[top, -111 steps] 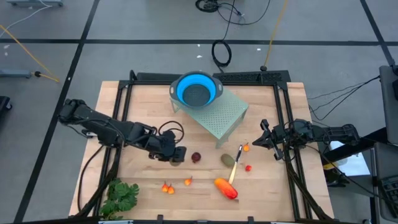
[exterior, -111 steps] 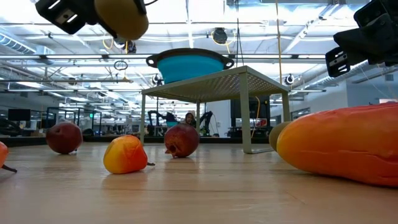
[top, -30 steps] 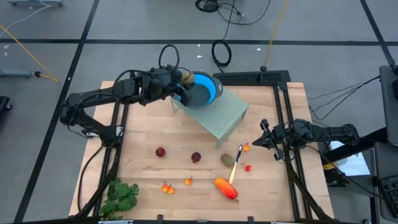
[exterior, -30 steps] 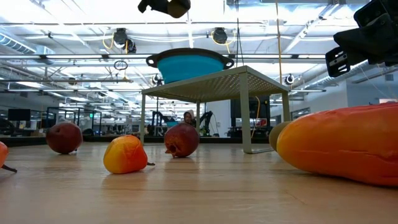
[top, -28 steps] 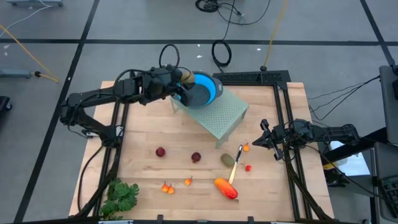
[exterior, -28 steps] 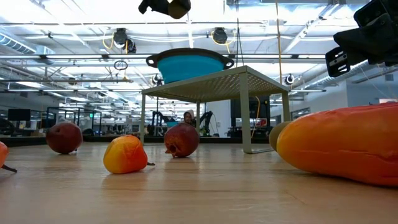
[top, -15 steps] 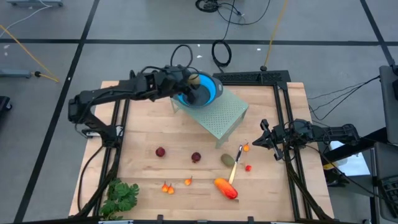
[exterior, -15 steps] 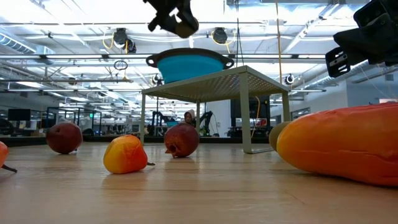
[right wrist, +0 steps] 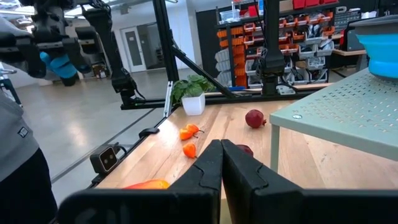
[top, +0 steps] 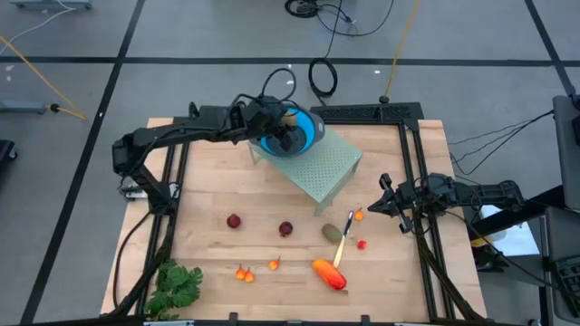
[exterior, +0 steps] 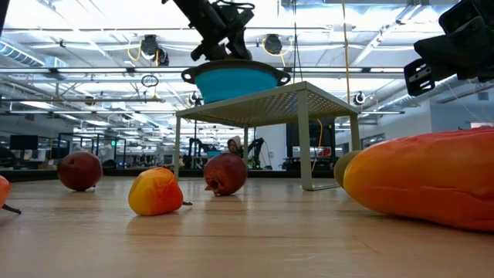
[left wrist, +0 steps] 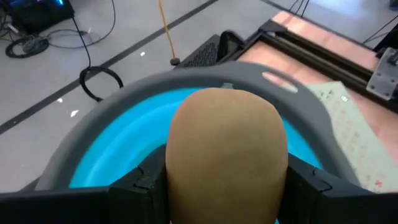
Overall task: Pick & Place Fruit
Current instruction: Put the kiwi into the blue strainer bowl on the shelf
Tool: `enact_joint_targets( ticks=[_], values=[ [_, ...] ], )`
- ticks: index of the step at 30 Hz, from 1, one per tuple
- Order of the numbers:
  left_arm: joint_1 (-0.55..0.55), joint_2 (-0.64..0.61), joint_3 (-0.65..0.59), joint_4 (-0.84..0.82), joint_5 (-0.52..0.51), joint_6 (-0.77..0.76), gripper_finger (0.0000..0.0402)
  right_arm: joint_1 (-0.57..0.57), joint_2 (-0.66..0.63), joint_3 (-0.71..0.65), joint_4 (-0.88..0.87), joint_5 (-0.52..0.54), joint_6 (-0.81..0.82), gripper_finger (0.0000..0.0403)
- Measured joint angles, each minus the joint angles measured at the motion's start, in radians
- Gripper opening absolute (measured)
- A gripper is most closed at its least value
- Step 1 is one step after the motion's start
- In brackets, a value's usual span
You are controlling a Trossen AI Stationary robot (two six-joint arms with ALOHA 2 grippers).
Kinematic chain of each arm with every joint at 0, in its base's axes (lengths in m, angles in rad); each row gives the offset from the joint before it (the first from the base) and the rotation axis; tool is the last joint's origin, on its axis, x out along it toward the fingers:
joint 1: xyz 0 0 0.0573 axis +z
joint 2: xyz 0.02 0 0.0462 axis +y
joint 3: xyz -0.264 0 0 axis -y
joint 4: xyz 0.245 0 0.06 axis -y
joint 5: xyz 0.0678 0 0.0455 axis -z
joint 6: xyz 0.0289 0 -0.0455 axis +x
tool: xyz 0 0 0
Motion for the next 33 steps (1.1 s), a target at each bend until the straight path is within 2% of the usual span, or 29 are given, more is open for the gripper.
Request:
enact_joint_targets(
  ticks=[10,23,33],
  values=[
    [0.0,0.045,0.0,-0.03,0.018,0.001,0.0198,0.0,0.0,0.0,0.0,0.0,0.0,0.0],
    [0.0,0.047,-0.001,-0.198,-0.01,-0.005,0.0198,0.0,0.0,0.0,0.0,0.0,0.0,0.0],
    [0.0,0.047,-0.001,-0.198,-0.01,-0.008,0.0198,0.0,0.0,0.0,0.0,0.0,0.0,0.0]
  ],
)
